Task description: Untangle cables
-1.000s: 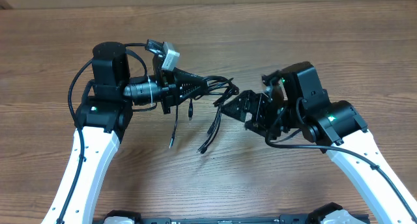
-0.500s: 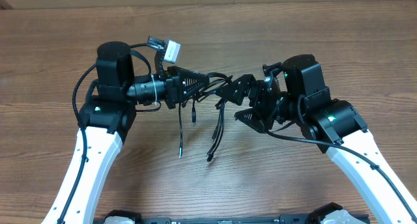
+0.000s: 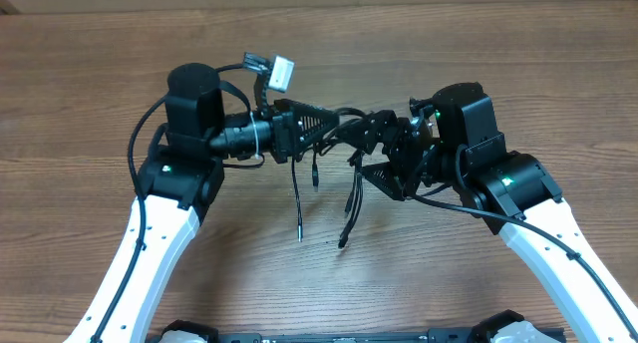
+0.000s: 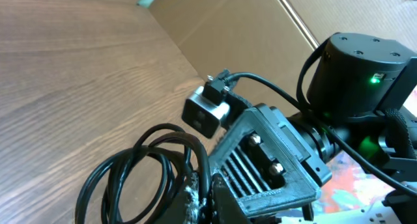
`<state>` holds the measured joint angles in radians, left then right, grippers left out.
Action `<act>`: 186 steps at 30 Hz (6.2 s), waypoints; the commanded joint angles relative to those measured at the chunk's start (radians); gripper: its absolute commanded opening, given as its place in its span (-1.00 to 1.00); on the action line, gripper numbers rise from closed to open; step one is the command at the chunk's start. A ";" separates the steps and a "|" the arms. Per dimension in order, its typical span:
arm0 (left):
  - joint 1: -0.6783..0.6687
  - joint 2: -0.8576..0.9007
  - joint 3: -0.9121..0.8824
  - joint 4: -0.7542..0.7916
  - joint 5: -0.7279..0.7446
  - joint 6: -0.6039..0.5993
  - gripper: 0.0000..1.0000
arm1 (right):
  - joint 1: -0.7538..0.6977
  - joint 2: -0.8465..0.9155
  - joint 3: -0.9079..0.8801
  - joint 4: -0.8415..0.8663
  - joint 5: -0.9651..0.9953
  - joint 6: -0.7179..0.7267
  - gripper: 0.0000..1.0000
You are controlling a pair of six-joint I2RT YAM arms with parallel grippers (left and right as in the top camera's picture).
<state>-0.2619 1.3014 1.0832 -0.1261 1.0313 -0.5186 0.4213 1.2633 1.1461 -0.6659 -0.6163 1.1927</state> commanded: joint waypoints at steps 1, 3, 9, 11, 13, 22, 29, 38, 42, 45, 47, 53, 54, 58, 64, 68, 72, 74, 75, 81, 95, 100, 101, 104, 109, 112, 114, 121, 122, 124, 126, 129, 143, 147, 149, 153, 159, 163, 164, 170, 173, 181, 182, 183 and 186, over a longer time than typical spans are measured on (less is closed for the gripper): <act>-0.031 -0.021 0.013 0.011 -0.005 -0.028 -0.92 | 0.004 -0.004 0.005 0.011 0.023 0.012 0.67; -0.045 -0.021 0.013 0.010 -0.009 -0.028 -0.92 | 0.004 -0.004 0.005 0.015 0.029 0.012 0.67; -0.101 -0.021 0.013 0.026 -0.014 -0.047 -0.91 | 0.004 -0.004 0.005 0.030 0.092 0.013 0.29; -0.110 -0.021 0.013 0.026 -0.015 -0.046 -0.91 | 0.004 -0.004 0.005 0.030 0.103 0.016 0.15; -0.114 -0.021 0.013 0.026 -0.014 -0.046 -0.92 | 0.004 -0.004 0.005 0.030 0.109 0.016 -0.11; -0.114 -0.021 0.013 0.027 -0.019 -0.047 -0.91 | 0.004 -0.004 0.005 0.029 0.127 0.015 -0.92; -0.110 -0.021 0.013 0.025 -0.056 -0.043 -0.92 | 0.004 -0.004 0.005 0.026 0.122 0.011 -0.92; -0.110 -0.021 0.013 -0.108 -0.089 0.095 0.19 | 0.004 -0.004 0.005 0.029 0.106 0.013 -0.92; -0.103 -0.021 0.013 -0.197 -0.089 0.214 0.17 | 0.004 -0.004 0.005 0.029 0.106 0.012 -0.92; -0.088 -0.021 0.013 -0.241 -0.089 0.278 0.12 | 0.004 -0.004 0.005 0.029 0.107 0.012 -0.92; -0.076 -0.021 0.013 -0.262 -0.090 0.293 0.11 | 0.004 -0.004 0.005 0.029 0.107 0.012 -0.92; -0.066 -0.021 0.013 -0.311 -0.100 0.365 0.09 | 0.004 -0.004 0.005 0.029 0.099 0.012 -0.92; -0.066 -0.021 0.013 -0.323 -0.109 0.386 0.03 | 0.004 -0.004 0.005 0.029 0.083 0.012 -0.92; -0.066 -0.021 0.013 -0.318 -0.140 0.388 -0.03 | 0.004 -0.004 0.005 0.029 0.028 0.011 -0.92; -0.066 -0.021 0.013 -0.316 -0.196 0.388 -0.22 | 0.004 -0.004 0.005 0.029 -0.014 0.004 -0.92; -0.066 -0.021 0.013 -0.315 -0.233 0.384 -0.55 | 0.005 -0.004 0.005 0.028 -0.018 -0.006 -0.92; -0.066 -0.021 0.013 -0.319 -0.258 0.384 -0.82 | 0.005 -0.004 0.005 0.030 -0.034 -0.015 -0.92; -0.066 -0.020 0.013 -0.319 -0.268 0.384 -0.87 | 0.005 -0.004 0.005 0.030 -0.040 -0.016 -0.92; -0.066 -0.020 0.013 -0.322 -0.284 0.384 -0.91 | 0.005 -0.004 0.005 0.030 -0.047 -0.020 -0.92; -0.066 -0.020 0.012 -0.361 -0.390 0.384 -0.92 | 0.005 -0.004 0.005 0.037 -0.101 -0.073 -0.92; -0.066 -0.014 0.012 -0.547 -0.648 0.385 -0.92 | 0.005 -0.004 0.005 0.278 -0.330 -0.097 -0.92; -0.066 -0.014 0.011 -0.570 -0.685 0.384 -0.92 | 0.005 -0.004 0.005 0.298 -0.355 -0.094 -0.92; -0.066 -0.014 0.011 -0.570 -0.694 0.384 -0.92 | 0.005 -0.004 0.005 0.298 -0.357 -0.093 -0.92; -0.066 -0.013 0.011 -0.574 -0.702 0.385 -0.91 | 0.005 -0.004 0.005 0.314 -0.383 -0.093 -0.92; -0.066 -0.008 0.011 -0.574 -0.740 0.384 -0.92 | 0.005 -0.004 0.005 0.403 -0.449 -0.062 -0.92; -0.066 0.007 0.011 -0.574 -0.748 0.384 -0.92 | 0.005 -0.004 0.005 0.430 -0.471 -0.041 -0.92; -0.066 0.019 0.011 -0.573 -0.747 0.383 -0.92 | 0.005 -0.004 0.005 0.430 -0.471 -0.040 -0.92; -0.064 0.082 0.011 -0.552 -0.747 0.331 -0.92 | 0.005 -0.004 0.005 0.444 -0.542 -0.029 -0.92; -0.064 0.085 0.011 -0.542 -0.746 0.314 -0.92 | 0.005 -0.004 0.005 0.446 -0.553 -0.030 -0.92; -0.064 0.084 0.011 -0.509 -0.746 0.287 -0.92 | 0.005 -0.004 0.005 0.445 -0.574 -0.030 -0.92; -0.064 0.084 0.011 -0.470 -0.746 0.258 -0.91 | 0.005 -0.004 0.005 0.445 -0.594 -0.030 -0.92; -0.064 0.084 0.011 -0.428 -0.746 0.241 -0.91 | 0.005 -0.004 0.005 0.444 -0.603 -0.038 -0.92; 0.164 0.084 0.012 -0.216 -0.385 0.020 -0.92 | 0.005 -0.004 0.005 0.338 -0.598 -0.183 -0.92; 0.203 0.084 0.012 -0.214 -0.262 0.022 -0.92 | 0.005 -0.004 0.005 0.299 -0.558 -0.239 -0.92; 0.206 0.084 0.012 -0.221 -0.195 0.036 -0.92 | 0.005 -0.004 0.005 0.256 -0.523 -0.261 -0.92; 0.206 0.084 0.012 -0.228 0.011 0.233 -0.92 | 0.005 -0.004 0.005 0.162 -0.470 -0.320 -0.92; 0.206 0.084 0.012 -0.319 0.095 0.378 0.40 | 0.004 -0.004 0.005 0.020 -0.320 -0.357 -0.92; 0.206 0.084 0.012 -0.362 0.013 0.376 0.69 | 0.004 -0.004 0.005 -0.009 -0.300 -0.357 -0.92; 0.206 0.084 0.012 -0.368 0.015 0.376 0.71 | 0.004 -0.004 0.005 -0.008 -0.300 -0.357 -0.92; 0.202 0.084 0.012 -0.375 0.087 0.397 0.78 | 0.004 -0.004 0.005 0.006 -0.293 -0.357 -0.92; 0.202 0.084 0.012 -0.380 0.084 0.435 0.77 | 0.004 -0.004 0.005 0.006 -0.294 -0.357 -0.92; 0.202 0.084 0.012 -0.606 -0.229 0.474 0.80 | 0.004 -0.004 0.005 0.010 -0.162 -0.348 -0.92; 0.202 0.084 0.012 -0.638 -0.274 0.470 0.80 | 0.004 -0.004 0.005 0.010 -0.101 -0.334 -0.92; 0.202 0.084 0.012 -0.668 -0.309 0.462 0.80 | 0.004 -0.004 0.005 0.010 -0.042 -0.304 -0.92; 0.202 0.084 0.012 -0.719 -0.347 0.444 0.81 | 0.004 -0.004 0.005 0.045 0.081 -0.203 -0.93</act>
<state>-0.0582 1.3827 1.0874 -0.8131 0.8131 -0.0750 0.4213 1.2690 1.1442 -0.6617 -0.7288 0.8890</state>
